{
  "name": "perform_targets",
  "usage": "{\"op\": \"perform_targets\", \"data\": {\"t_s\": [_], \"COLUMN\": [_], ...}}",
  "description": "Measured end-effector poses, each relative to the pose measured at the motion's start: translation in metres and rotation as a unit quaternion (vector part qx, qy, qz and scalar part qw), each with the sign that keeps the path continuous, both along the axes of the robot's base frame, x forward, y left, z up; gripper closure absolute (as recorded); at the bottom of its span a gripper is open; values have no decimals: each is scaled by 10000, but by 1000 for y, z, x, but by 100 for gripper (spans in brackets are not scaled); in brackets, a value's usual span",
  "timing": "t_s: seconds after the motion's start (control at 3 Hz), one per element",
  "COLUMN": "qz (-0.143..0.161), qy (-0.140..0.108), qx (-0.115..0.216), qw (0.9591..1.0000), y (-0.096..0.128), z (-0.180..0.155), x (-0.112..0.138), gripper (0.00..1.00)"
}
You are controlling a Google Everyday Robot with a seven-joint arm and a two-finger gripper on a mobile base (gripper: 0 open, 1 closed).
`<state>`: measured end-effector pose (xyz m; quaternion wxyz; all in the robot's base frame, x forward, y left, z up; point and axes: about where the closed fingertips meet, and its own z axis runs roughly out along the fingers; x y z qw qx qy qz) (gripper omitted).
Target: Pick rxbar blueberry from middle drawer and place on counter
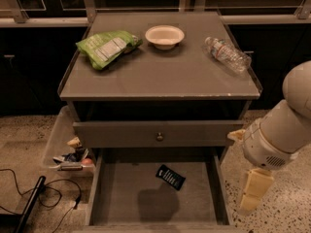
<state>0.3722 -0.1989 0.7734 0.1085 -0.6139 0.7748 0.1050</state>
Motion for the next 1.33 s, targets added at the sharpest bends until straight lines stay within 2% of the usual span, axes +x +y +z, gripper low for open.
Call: {"op": "perform_targets", "data": {"t_s": [0.33,0.67,1.0,1.33], "qz": [0,-80,-84,-263], "qy": [-8,118,41,-386], "qx": [1,313,803,1364], "qw": [10000,9994,9967,9896], "y": [0,5,15,13], "z": [1,-22,-68,-110], "x": [0,0,18,56], "gripper": [0,0,0,0]}}
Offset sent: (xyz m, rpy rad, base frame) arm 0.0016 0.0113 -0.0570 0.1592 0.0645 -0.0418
